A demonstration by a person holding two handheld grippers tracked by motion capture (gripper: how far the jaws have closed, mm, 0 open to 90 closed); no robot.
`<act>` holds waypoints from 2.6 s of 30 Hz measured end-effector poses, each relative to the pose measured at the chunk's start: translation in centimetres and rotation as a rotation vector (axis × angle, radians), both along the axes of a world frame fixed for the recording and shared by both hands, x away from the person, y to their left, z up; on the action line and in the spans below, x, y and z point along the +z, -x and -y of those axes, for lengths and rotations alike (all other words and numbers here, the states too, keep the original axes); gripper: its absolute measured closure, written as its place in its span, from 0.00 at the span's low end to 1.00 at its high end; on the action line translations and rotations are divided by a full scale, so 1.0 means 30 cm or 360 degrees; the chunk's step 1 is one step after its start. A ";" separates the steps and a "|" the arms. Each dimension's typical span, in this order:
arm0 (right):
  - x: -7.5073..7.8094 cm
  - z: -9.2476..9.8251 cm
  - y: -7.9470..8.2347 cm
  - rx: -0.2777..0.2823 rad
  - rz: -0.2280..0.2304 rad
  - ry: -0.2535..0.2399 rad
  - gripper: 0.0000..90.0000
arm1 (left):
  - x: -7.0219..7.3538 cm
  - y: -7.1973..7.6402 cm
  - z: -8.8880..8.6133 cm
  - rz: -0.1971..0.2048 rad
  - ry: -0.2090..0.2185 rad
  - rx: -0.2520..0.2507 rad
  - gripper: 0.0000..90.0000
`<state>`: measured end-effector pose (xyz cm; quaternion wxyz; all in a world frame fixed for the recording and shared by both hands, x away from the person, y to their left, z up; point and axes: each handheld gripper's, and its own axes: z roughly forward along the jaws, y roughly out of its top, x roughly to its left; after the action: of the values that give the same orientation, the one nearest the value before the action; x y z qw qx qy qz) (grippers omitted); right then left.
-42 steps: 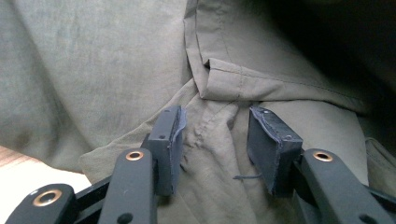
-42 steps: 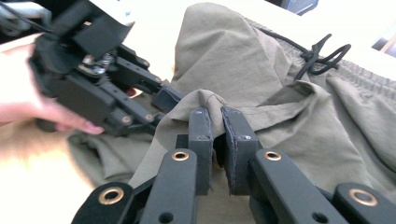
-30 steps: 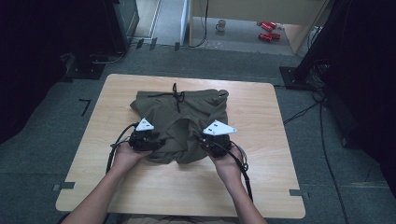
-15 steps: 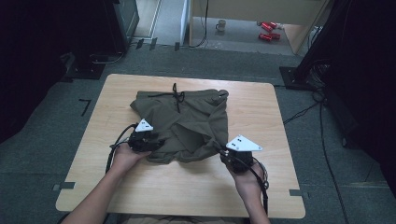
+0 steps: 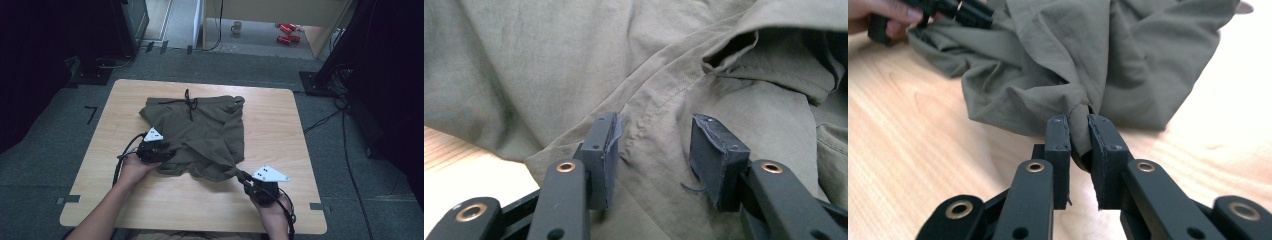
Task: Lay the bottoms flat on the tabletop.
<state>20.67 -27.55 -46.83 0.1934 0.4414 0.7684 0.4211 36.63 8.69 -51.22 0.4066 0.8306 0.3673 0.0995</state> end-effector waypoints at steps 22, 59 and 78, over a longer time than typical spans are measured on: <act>0.024 -0.081 -0.163 0.0173 0.0004 -0.0035 0.61 | 0.020 -0.005 0.008 0.0017 -0.0026 -0.0002 0.60; 0.054 -0.107 -0.285 0.0164 0.0052 0.0113 0.95 | 0.003 -0.007 0.008 0.0000 -0.0019 -0.0007 0.63; -0.071 0.060 -0.092 -0.0002 -0.0079 0.0081 0.91 | 0.009 -0.006 0.003 0.0006 -0.0012 0.0007 0.63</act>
<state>23.43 -29.36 -48.95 0.1856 0.4471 0.7832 0.3901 36.81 8.59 -50.95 0.4040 0.8311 0.3679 0.1032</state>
